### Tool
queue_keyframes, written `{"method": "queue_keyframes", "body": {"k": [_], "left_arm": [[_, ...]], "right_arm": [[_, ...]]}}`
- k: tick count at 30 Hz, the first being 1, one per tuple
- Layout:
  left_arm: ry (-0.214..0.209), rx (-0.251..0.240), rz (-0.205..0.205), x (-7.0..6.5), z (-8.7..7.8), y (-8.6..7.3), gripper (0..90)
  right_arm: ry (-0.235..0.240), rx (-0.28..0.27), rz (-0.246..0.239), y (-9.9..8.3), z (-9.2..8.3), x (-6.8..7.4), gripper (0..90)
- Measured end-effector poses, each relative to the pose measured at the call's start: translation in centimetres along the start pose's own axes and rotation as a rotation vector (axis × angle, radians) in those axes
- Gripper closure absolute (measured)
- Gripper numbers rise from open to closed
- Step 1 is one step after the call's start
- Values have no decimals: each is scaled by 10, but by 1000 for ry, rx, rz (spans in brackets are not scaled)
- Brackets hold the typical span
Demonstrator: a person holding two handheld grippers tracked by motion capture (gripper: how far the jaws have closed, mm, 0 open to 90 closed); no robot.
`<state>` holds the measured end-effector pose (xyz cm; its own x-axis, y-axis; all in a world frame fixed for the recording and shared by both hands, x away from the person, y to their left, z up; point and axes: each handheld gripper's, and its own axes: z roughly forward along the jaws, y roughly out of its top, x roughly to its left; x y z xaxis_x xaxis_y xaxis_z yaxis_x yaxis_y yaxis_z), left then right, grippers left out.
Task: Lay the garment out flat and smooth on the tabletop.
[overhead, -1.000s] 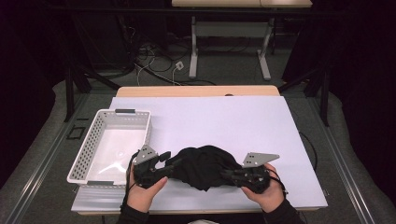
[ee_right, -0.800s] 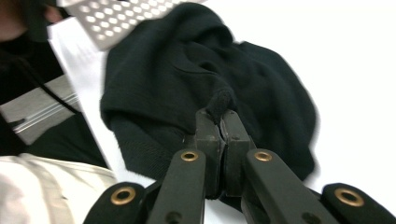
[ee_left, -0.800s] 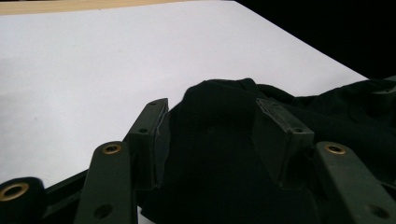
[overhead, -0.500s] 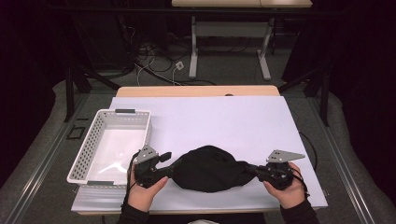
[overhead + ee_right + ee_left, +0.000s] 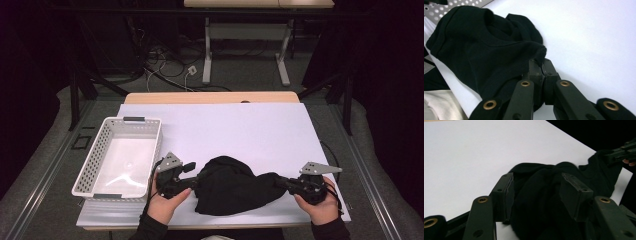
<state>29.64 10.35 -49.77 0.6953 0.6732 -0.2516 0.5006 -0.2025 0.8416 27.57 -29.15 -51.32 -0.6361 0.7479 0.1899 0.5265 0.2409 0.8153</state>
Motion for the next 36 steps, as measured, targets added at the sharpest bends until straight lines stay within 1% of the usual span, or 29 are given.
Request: {"method": "queue_keyframes", "body": {"k": [3,5,7,12,15,20,22,25,28,29,30,31,32,34,35,36], "left_arm": [[-14,16,8,-4,8,1,452],[-21,27,5,-5,12,1,451],[-27,33,7,-7,15,1,450],[-53,46,14,-14,22,2,446],[-74,51,13,-18,24,1,446],[-96,56,19,-24,24,1,441],[-105,75,17,-25,26,-1,431],[-116,94,20,-28,32,-4,427],[-125,134,23,-30,41,-8,429],[-128,151,25,-30,45,-10,449],[-126,164,30,-29,48,-11,492],[-126,179,23,-28,52,-13,510],[-131,189,15,-26,55,-15,550],[-134,208,12,-24,59,-18,639],[-135,214,15,-23,60,-19,679],[-133,216,8,-23,61,-20,719]], "right_arm": [[8,6,-17,1,3,3,884],[8,7,-16,2,3,4,884],[6,-5,-18,2,4,3,883],[-4,-5,-12,3,6,1,883],[-8,-6,-14,4,8,1,883],[-17,1,-15,5,10,-2,883],[-20,-7,-9,5,12,-3,883],[-26,-5,-5,7,14,-7,883],[-31,1,-1,9,20,-11,883],[-31,2,3,9,21,-12,883],[-34,9,-2,10,24,-13,883],[-35,12,2,11,26,-14,883],[-34,16,4,12,29,-15,883],[-37,26,6,13,32,-17,883],[-38,29,2,13,35,-18,883],[-38,33,7,14,36,-18,883]]}}
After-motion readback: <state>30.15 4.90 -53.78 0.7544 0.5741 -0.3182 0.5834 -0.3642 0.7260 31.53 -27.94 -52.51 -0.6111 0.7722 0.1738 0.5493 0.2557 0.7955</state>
